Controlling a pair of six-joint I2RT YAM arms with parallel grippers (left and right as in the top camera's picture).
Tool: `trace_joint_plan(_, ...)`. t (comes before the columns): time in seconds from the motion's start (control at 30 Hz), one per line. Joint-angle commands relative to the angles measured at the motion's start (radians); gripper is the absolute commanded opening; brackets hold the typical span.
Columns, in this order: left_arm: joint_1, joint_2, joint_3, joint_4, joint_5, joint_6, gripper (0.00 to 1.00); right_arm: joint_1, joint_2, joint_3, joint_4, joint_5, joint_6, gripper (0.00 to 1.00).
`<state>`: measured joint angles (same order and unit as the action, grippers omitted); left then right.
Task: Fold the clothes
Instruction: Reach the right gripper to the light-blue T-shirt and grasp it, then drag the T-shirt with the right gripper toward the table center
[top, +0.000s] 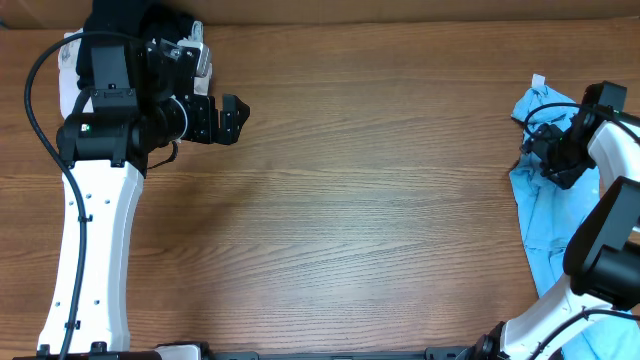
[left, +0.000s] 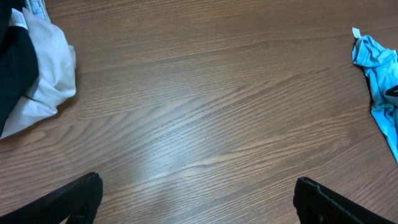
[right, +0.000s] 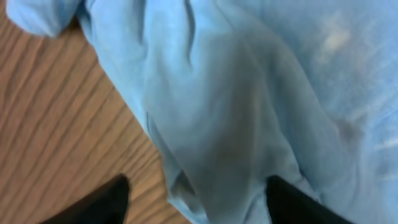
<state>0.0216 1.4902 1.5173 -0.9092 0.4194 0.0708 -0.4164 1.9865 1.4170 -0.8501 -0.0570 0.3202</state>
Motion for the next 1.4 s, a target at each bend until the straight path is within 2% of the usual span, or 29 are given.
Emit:
trace_joint_plan(0.0,0.004,-0.005,0.023,0.002,0.018,0.008,1.0,0.003,0.028,-0.004,0.013,0.015,-0.014,0.61)
trace_joint_plan(0.3,0.004,-0.005,0.023,0.005,0.007,0.008,1.0,0.003,0.03,-0.004,0.034,0.069,-0.018,0.3)
trace_joint_plan(0.37,0.004,-0.005,0.023,0.005,-0.006,0.008,1.0,0.003,0.03,-0.004,0.034,0.072,-0.022,0.17)
trace_joint_plan(0.4,0.004,-0.005,0.023,0.006,-0.009,0.008,1.0,0.003,0.03,-0.004,0.036,0.071,-0.022,0.07)
trace_joint_plan(0.43,0.003,-0.005,0.023,0.008,-0.009,0.008,1.0,0.003,0.03,-0.004,0.037,0.071,-0.023,0.04)
trace_joint_plan(0.6,0.004,-0.006,0.023,0.05,-0.008,0.003,1.0,0.003,0.027,0.002,0.029,0.008,-0.071,0.04)
trace_joint_plan(0.7,0.013,-0.006,0.027,0.082,-0.008,-0.024,1.0,0.003,0.008,0.023,0.002,-0.09,-0.095,0.04)
trace_joint_plan(0.83,0.031,-0.006,0.054,0.083,-0.04,-0.048,0.98,0.003,-0.05,0.097,-0.057,-0.314,-0.189,0.04)
trace_joint_plan(1.13,0.038,-0.006,0.118,0.05,-0.187,-0.059,1.0,0.048,-0.144,0.512,-0.503,-0.355,-0.304,0.04)
trace_joint_plan(1.27,0.038,-0.006,0.12,0.043,-0.22,-0.048,1.0,0.111,-0.145,0.655,-0.644,-0.356,-0.314,0.04)
trace_joint_plan(1.37,0.04,-0.006,0.12,0.042,-0.223,-0.04,1.0,0.198,-0.145,0.7,-0.705,-0.356,-0.313,0.04)
